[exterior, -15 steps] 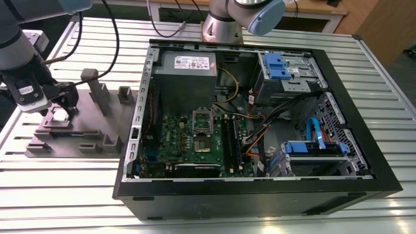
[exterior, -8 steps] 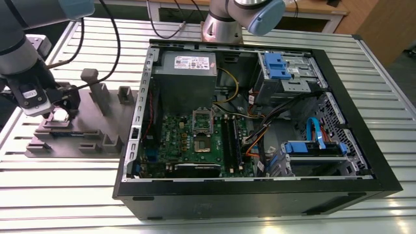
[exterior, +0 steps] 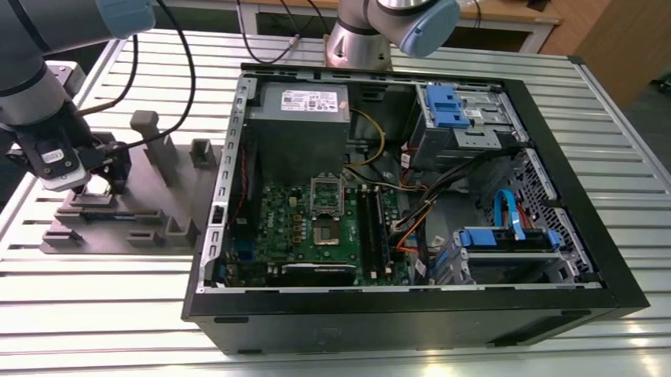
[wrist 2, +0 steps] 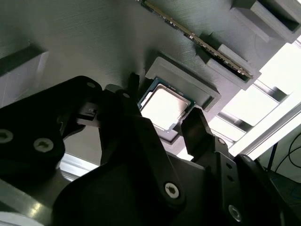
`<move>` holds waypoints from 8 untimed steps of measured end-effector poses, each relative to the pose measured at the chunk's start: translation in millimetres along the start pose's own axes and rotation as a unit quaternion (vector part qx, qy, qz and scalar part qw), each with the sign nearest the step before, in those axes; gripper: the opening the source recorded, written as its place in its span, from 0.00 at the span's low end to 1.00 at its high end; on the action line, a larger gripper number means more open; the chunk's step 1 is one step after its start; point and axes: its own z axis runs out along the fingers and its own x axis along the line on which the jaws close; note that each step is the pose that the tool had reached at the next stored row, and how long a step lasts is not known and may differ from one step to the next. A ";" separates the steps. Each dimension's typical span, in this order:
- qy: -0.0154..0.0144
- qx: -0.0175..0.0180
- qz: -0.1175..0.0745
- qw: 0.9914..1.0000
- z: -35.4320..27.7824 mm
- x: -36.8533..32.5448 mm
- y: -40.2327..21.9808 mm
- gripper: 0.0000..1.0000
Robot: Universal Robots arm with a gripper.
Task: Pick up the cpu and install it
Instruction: 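Pick up the cpu and move it towards the insertion slot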
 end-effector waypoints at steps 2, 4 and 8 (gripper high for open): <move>0.000 0.000 0.000 1.000 0.1 0.0 0.0 0.58; 0.000 0.000 0.000 1.000 0.1 0.1 0.2 0.58; 0.000 -0.002 0.000 1.000 -0.5 1.1 0.7 0.58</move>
